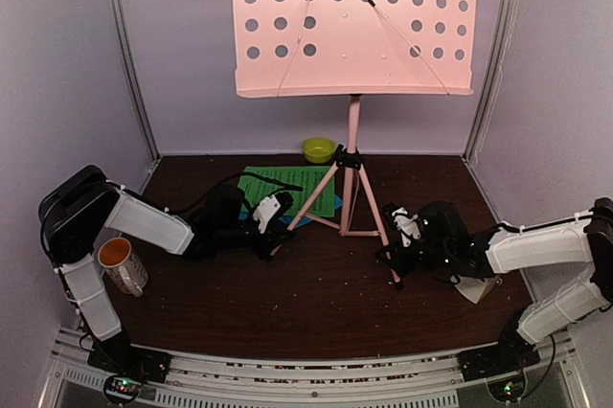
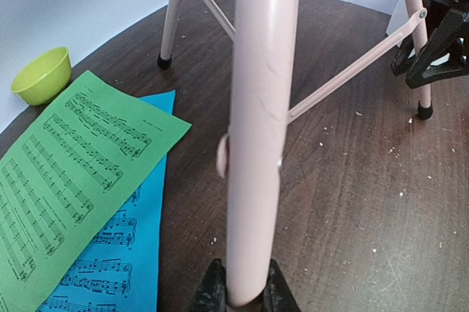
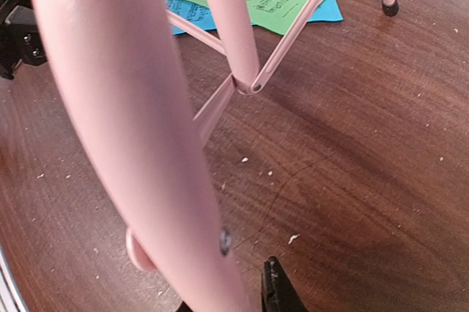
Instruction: Set up the instrument practice props
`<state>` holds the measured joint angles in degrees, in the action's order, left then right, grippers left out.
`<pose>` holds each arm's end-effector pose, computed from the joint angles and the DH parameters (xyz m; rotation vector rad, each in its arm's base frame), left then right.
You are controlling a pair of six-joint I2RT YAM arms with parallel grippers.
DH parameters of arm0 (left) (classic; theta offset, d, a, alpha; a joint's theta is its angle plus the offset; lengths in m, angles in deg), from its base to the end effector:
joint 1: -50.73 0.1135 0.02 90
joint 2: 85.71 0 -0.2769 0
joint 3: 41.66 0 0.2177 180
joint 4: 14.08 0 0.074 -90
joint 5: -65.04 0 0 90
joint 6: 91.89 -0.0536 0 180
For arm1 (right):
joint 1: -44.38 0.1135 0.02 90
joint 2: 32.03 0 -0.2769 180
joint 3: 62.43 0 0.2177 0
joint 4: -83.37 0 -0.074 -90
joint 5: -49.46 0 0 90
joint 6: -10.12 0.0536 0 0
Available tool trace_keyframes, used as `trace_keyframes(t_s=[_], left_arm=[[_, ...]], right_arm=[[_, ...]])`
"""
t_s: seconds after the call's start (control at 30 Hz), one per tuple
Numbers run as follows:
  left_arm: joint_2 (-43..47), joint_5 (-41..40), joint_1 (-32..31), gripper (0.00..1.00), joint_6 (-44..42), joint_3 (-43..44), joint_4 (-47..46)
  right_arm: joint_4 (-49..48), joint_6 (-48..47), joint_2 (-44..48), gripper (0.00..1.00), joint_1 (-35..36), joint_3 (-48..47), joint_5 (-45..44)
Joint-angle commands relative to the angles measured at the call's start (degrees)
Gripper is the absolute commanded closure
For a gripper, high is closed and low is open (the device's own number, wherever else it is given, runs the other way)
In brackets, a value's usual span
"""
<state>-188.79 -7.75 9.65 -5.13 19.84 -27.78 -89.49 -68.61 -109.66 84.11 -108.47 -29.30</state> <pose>0.2581 -0.2460 0.1802 0.9706 1.8751 -0.7116 0.1816 0.1645 0.1907 -0.6775 2.2252 0.6864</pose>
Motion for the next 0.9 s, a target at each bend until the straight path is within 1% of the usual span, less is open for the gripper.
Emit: trace_keyframes(t_s=[0.0,0.1,0.17,0.33,0.47,0.53,0.73,0.87], left_arm=[[0.56,-3.68,2.52,1.00,5.10,-4.28,16.17],[1.51,-4.96,3.27,1.00,4.96,-6.64,15.73],[1.72,-4.03,4.03,1.00,5.34,-7.35,14.63],[3.61,-6.44,6.21,1.00,4.66,-9.15,12.90],[3.64,-12.12,7.28,1.00,5.45,-9.94,13.18],[4.04,-14.00,7.40,1.00,5.84,-10.43,13.15],[8.07,-14.17,7.39,1.00,5.36,-12.58,12.35],[6.96,-11.24,6.97,1.00,4.06,-11.71,11.86]], right_arm=[[10.11,16.83,1.72,1.00,-2.64,6.13,0.30],[10.92,17.86,3.24,1.00,-2.36,7.35,-0.63],[12.20,18.36,3.12,1.00,-1.93,7.13,-1.88],[16.27,20.82,4.08,1.00,-0.45,6.87,-7.60],[19.45,23.69,6.74,1.00,-0.52,7.16,-13.94],[20.55,24.90,8.44,1.00,-0.48,7.88,-15.75],[22.52,25.77,12.21,1.00,-0.44,9.01,-16.25],[21.04,22.59,10.23,1.00,0.05,6.90,-14.78]])
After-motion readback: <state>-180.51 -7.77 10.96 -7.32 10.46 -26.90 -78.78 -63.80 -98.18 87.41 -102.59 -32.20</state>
